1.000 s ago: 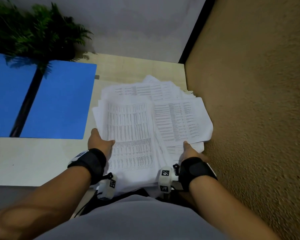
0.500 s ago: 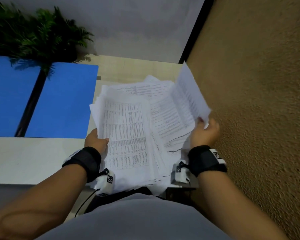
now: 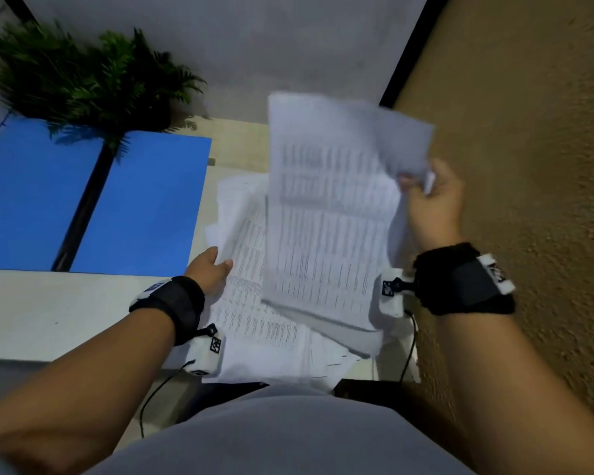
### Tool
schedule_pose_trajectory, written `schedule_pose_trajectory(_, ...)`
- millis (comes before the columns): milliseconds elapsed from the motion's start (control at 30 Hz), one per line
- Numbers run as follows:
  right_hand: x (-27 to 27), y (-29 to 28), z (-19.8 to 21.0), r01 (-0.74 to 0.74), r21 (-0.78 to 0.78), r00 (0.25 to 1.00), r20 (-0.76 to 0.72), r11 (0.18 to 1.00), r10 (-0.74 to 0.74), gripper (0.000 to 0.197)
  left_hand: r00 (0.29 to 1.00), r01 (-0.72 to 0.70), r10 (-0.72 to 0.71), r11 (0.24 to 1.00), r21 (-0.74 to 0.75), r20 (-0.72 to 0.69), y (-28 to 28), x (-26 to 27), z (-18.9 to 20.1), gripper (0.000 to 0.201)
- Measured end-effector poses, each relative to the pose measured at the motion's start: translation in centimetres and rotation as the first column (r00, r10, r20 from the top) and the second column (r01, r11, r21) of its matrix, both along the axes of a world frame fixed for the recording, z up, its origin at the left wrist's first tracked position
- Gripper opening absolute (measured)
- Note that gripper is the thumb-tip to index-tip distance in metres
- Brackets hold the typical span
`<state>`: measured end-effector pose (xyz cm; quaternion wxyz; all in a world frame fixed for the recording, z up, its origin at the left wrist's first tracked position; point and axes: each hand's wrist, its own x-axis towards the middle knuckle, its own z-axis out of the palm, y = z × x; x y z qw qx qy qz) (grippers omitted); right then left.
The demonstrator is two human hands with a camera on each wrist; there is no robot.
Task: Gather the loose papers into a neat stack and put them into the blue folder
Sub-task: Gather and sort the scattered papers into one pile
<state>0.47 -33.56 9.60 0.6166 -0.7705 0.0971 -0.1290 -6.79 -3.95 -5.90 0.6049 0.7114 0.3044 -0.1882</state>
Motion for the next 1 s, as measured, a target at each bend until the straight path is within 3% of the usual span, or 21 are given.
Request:
schedule_pose_trajectory(133, 1.0, 3.2, -6.5, -0.212, -0.104, 0.926, -0.339, 0.972, 0.166, 0.036, 0.999, 0.016, -0.016, 1.0, 0.001, -0.047, -0.3, 0.2, 0.3, 0.065)
schedule_pose_trajectory(233, 0.4, 5.3, -8.9, -0.235, -0.126, 0.9, -0.402, 0.964, 0.167, 0.034, 0.997, 0.003, -0.014, 0.987, -0.16, -0.072, -0.7, -0.6, -0.6, 0.081)
schedule_pose_trajectory(367, -2.0, 4.5, -12.5, -0.018, -0.063, 0.866, -0.5, 0.998, -0.017, 0.043, 0.998, 0.059, -0.055, 0.985, 0.164, -0.025, -0.6, -1.3, -2.3, 0.046)
schedule_pose_trajectory(467, -3.5, 2.4, -14.7, 0.017, -0.054, 0.769, -0.637, 0.998, -0.048, 0.009, 0.999, -0.028, 0.033, 0.989, 0.144, -0.026, -0.2, -1.5, -2.8, 0.029)
schedule_pose_trajectory(533, -3.8, 1.7, -15.6, -0.03, -0.104, 0.754, -0.655, 0.994, -0.045, 0.031, 0.998, -0.053, 0.055, 0.996, 0.066, -0.024, -0.2, -1.8, -3.0, 0.045)
schedule_pose_trajectory(600, -3.5, 2.1, -15.8, -0.039, -0.073, 0.771, -0.637, 0.997, -0.017, 0.025, 0.999, -0.034, 0.035, 0.999, 0.039, -0.008, -0.9, -2.0, -3.0, 0.066)
schedule_pose_trajectory(667, -3.1, 3.5, -15.6, -0.098, -0.043, 0.774, -0.631, 0.994, 0.049, 0.017, 1.0, -0.011, 0.01, 0.999, 0.052, 0.02, -2.0, -1.8, -2.3, 0.06)
schedule_pose_trajectory(733, -2.6, 4.5, -16.1, -0.101, 0.001, 0.77, -0.633, 0.995, 0.079, 0.02, 0.998, -0.065, 0.062, 0.994, 0.086, 0.03, -2.7, -1.5, -2.0, 0.048)
schedule_pose_trajectory(767, -2.1, 4.7, -16.3, -0.042, -0.006, 0.792, -0.609, 0.999, 0.03, 0.02, 0.994, -0.111, 0.11, 0.991, 0.071, 0.025, -2.9, -1.3, -2.0, 0.044)
schedule_pose_trajectory(833, -1.3, 4.3, -15.9, 0.044, -0.197, 0.807, -0.571, 0.979, -0.151, 0.01, 0.981, -0.192, 0.192, 0.981, 0.016, -0.01, -2.6, -1.2, -2.3, 0.043)
schedule_pose_trajectory(900, -1.2, 3.6, -15.9, -0.058, -0.347, 0.751, -0.633, 0.936, -0.188, 0.021, 0.981, -0.191, 0.191, 0.981, -0.01, -0.037, -2.4, -1.1, -2.4, 0.045)
schedule_pose_trajectory(1000, -2.3, 4.3, -15.8, -0.234, -0.251, 0.728, -0.686, 0.939, -0.001, 0.024, 0.995, -0.094, 0.095, 0.994, 0.048, -0.008, -3.1, -1.2, -1.9, 0.046)
